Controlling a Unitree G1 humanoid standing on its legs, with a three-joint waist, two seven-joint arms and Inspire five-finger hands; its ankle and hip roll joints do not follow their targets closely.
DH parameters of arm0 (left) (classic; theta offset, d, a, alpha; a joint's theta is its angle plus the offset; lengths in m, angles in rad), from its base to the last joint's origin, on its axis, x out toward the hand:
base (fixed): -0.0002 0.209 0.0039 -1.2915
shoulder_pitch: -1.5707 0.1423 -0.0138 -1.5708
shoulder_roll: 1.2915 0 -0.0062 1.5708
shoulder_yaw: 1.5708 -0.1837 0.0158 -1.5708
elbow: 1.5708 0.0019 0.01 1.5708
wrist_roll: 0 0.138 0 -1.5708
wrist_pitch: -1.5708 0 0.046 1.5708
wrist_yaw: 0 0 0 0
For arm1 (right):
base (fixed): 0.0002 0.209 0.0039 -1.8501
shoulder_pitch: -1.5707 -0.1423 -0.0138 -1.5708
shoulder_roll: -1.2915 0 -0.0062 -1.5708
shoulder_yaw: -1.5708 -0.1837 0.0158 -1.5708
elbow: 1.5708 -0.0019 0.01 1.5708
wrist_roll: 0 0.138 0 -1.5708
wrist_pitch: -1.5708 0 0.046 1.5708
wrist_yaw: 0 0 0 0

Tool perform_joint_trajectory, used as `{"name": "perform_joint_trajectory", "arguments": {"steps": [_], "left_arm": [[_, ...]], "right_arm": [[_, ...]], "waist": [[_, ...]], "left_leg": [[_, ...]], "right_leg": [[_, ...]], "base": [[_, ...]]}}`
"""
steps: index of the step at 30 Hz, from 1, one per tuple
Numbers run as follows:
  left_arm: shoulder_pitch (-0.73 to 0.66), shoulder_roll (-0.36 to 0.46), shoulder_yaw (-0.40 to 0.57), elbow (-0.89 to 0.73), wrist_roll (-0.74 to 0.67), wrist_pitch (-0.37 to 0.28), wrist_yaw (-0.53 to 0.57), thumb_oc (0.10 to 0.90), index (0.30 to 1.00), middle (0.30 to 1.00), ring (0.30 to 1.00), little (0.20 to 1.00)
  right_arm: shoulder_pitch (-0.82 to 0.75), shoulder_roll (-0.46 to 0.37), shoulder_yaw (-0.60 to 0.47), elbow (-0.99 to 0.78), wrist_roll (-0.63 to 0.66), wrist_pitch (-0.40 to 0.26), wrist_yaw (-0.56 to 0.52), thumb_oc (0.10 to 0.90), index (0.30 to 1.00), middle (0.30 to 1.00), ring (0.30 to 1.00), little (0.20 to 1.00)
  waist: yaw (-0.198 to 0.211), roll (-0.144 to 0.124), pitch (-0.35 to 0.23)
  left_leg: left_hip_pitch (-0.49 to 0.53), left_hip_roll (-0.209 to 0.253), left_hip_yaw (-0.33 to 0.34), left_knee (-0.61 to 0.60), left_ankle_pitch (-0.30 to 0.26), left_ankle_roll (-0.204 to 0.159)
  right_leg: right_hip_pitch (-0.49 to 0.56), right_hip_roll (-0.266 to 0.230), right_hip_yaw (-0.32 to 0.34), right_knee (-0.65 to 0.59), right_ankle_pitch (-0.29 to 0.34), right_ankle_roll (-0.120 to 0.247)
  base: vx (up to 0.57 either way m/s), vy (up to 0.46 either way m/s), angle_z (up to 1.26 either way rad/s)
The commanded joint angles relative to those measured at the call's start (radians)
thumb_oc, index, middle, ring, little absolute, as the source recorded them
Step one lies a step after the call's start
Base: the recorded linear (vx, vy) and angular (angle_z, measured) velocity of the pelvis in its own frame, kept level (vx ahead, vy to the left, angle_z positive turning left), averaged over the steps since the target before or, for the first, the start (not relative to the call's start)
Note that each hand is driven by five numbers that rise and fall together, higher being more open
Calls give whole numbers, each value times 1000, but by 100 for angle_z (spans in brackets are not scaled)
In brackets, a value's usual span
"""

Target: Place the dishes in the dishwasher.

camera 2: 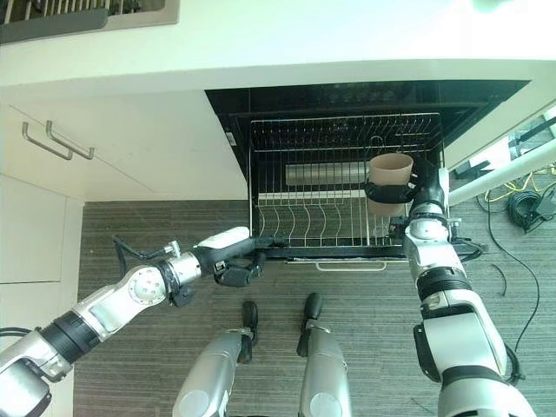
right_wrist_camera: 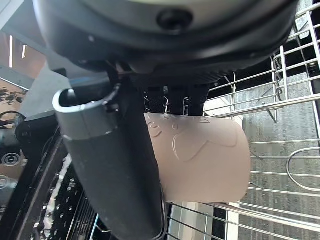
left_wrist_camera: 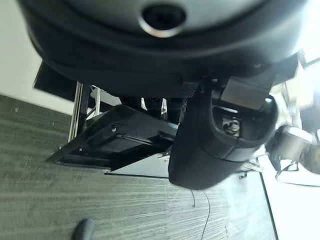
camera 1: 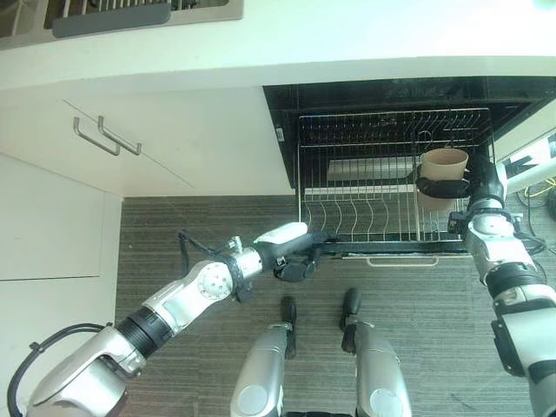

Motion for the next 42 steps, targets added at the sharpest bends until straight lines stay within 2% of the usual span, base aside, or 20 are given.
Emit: {"name": "perform_joint_trajectory", "arguments": {"steps": [1, 7, 12, 13, 14, 17, 19, 20, 21, 23, 27, 30, 32, 37, 39, 42], "left_arm": [[93, 0, -62, -123, -46, 19, -151, 800, 900, 900, 900, 900], [112, 25, -57, -182, -51, 34, -208, 800, 900, 900, 900, 900], [118, 17, -34, -198, -94, 50, -209, 800, 900, 900, 900, 900], [121, 14, -29, -199, -83, 44, -206, 800, 900, 900, 900, 900], [124, 11, -26, -200, -73, 41, -204, 800, 900, 900, 900, 900], [131, 9, -28, -199, -48, 31, -200, 800, 900, 900, 900, 900], [141, 2, -30, -193, -27, 19, -191, 800, 900, 900, 900, 900], [145, 2, -31, -194, -23, 16, -184, 800, 900, 900, 900, 900], [154, -10, -36, -196, -10, 14, -166, 800, 900, 900, 900, 900], [167, -15, -35, -198, 5, 4, -153, 800, 900, 900, 900, 900], [178, -26, -39, -199, 22, -1, -128, 800, 900, 900, 900, 900], [195, -33, -40, -205, 35, -3, -111, 800, 900, 900, 900, 900], [202, -37, -42, -198, 39, -9, -106, 800, 900, 900, 900, 900], [224, -54, -46, -195, 70, -18, -82, 800, 900, 900, 900, 900], [228, -57, -51, -195, 73, -22, -74, 800, 900, 900, 900, 900], [235, -59, -57, -190, 78, -30, -69, 800, 900, 900, 900, 900]], "right_arm": [[-63, -103, -2, 46, -57, 10, -16, 400, 300, 300, 300, 300], [-67, -109, -1, 47, -78, 38, -20, 400, 300, 300, 300, 300], [-53, -99, -8, 54, -86, 63, -21, 400, 300, 300, 300, 300], [-49, -97, -9, 56, -86, 65, -21, 450, 375, 375, 375, 375], [-45, -93, -11, 56, -80, 72, -26, 800, 900, 900, 900, 900], [-41, -91, -15, 58, -79, 63, -46, 800, 900, 900, 900, 900], [-45, -89, -19, 56, -65, 35, -78, 800, 900, 900, 900, 900], [-46, -90, -23, 53, -56, 17, -89, 800, 900, 900, 900, 900], [-55, -84, -40, 33, -38, -36, -154, 800, 900, 900, 900, 900], [-54, -79, -66, -2, -49, -74, -218, 800, 900, 900, 900, 900], [-53, -65, -89, -32, -10, -119, -251, 800, 900, 900, 900, 900], [-38, -54, -118, -106, -28, -211, -301, 800, 900, 900, 900, 900], [-26, -45, -129, -153, -61, -226, -327, 800, 900, 900, 900, 900], [-6, -46, -152, -266, -162, -248, -478, 800, 900, 900, 900, 900], [-3, -54, -150, -292, -241, -240, -522, 800, 900, 900, 900, 900], [4, -60, -142, -324, -275, -226, -553, 800, 900, 900, 900, 900]], "waist": [[9, 51, -16], [4, 79, -16], [4, 89, -16], [5, 90, -16], [5, 91, -16], [6, 91, -16], [7, 92, -16], [6, 93, -16], [4, 96, -16], [0, 100, -16], [-4, 105, -16], [-12, 110, -16], [-16, 109, -16], [-22, 112, -16], [-23, 116, -16], [-26, 118, -16]], "left_leg": [[-19, 87, 64, -8, 1, -31], [-17, 82, 73, -8, -1, -30], [-9, 79, 74, -8, -4, -28], [-9, 78, 73, -8, -4, -27], [-8, 79, 74, -8, -4, -27], [-7, 78, 73, -8, -4, -26], [-3, 78, 74, -8, -6, -25], [-3, 78, 75, -8, -6, -25], [2, 78, 77, -8, -7, -25], [9, 76, 80, -8, -11, -25], [14, 77, 85, -8, -12, -25], [22, 78, 89, -8, -12, -25], [26, 78, 90, -8, -14, -24], [25, 77, 94, -8, -17, -24], [24, 74, 95, -8, -17, -23], [28, 74, 97, -8, -18, -23]], "right_leg": [[37, -48, 104, 19, -84, 100], [36, -55, 108, 19, -85, 101], [43, -62, 105, 19, -87, 101], [43, -63, 104, 19, -87, 100], [44, -64, 102, 19, -85, 101], [45, -66, 100, 19, -84, 102], [48, -67, 97, 19, -86, 103], [48, -67, 97, 19, -85, 103], [51, -66, 100, 19, -86, 103], [57, -66, 100, 19, -89, 103], [58, -65, 103, 19, -92, 102], [64, -64, 109, 19, -93, 100], [68, -63, 110, 19, -94, 100], [64, -62, 112, 19, -97, 101], [64, -62, 113, 19, -97, 100], [68, -64, 111, 19, -98, 101]], "base": [[0, 0, 0], [16, 34, -1], [11, 10, -2], [0, 0, 0], [0, 0, 0], [0, 0, 0], [3, 5, -3], [3, 30, -4], [6, 37, -4], [11, 42, -8], [2, 24, -2], [12, 42, 0], [10, 16, -1], [0, 0, 0], [-7, 16, 0], [1, 5, -1]]}}
